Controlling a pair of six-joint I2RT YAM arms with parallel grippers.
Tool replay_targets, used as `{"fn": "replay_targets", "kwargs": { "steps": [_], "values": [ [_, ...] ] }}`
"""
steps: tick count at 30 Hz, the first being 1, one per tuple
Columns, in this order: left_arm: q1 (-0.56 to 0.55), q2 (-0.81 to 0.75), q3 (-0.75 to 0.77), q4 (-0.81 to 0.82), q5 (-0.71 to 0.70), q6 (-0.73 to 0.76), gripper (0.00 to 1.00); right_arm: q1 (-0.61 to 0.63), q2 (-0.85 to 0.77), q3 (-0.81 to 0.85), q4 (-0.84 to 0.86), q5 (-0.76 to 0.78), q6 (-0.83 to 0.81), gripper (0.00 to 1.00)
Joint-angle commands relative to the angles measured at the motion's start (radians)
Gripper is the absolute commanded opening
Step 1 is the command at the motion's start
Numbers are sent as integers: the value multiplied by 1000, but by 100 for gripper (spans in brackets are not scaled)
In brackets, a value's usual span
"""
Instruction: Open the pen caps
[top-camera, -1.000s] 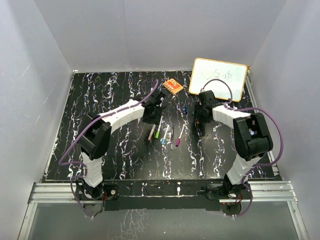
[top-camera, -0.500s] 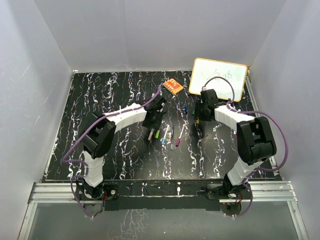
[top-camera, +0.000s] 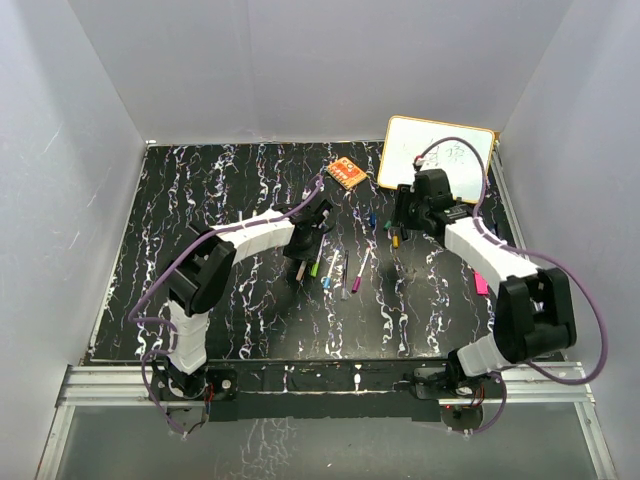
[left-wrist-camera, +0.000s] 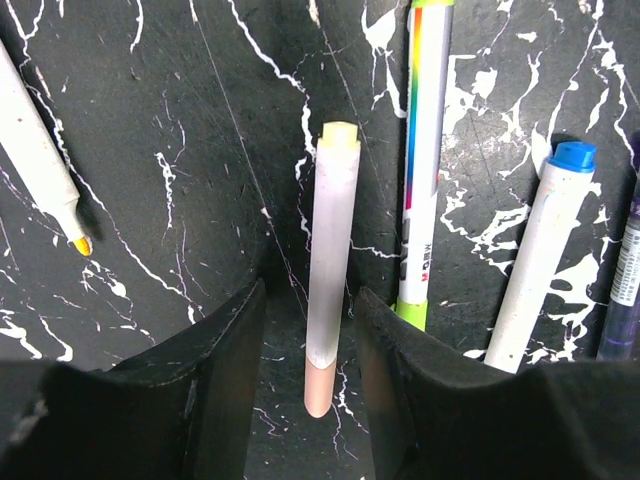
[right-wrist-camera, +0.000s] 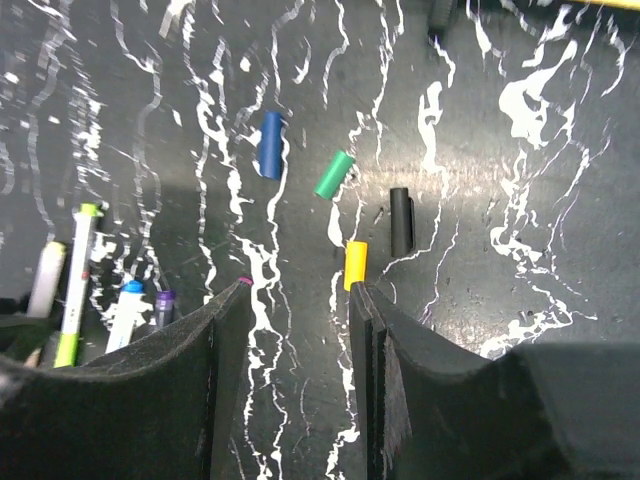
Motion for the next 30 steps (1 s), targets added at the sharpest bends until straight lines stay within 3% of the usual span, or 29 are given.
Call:
{"fn": "replay_targets", "kwargs": {
  "steps": [1,6,13,22,30],
  "values": [
    [-4,35,-16,-12,-33,-4,38,2,-124,-13,87,-25,-19,42],
    [-9,60,-23,-6,-27,-11,30,3,-175,-11,87,-48,-20,42],
    [-9,73,-31,-9,-14,-37,0,2,-212,-47,116,-159,-42,42],
    [-5,-55,45,-10,-107,-59,0,10,-232,-169,259,-447,14,45],
    [-5,-293,-56,301,7,-146,0,133,-213,-228,359,-474,59,53]
  ]
}}
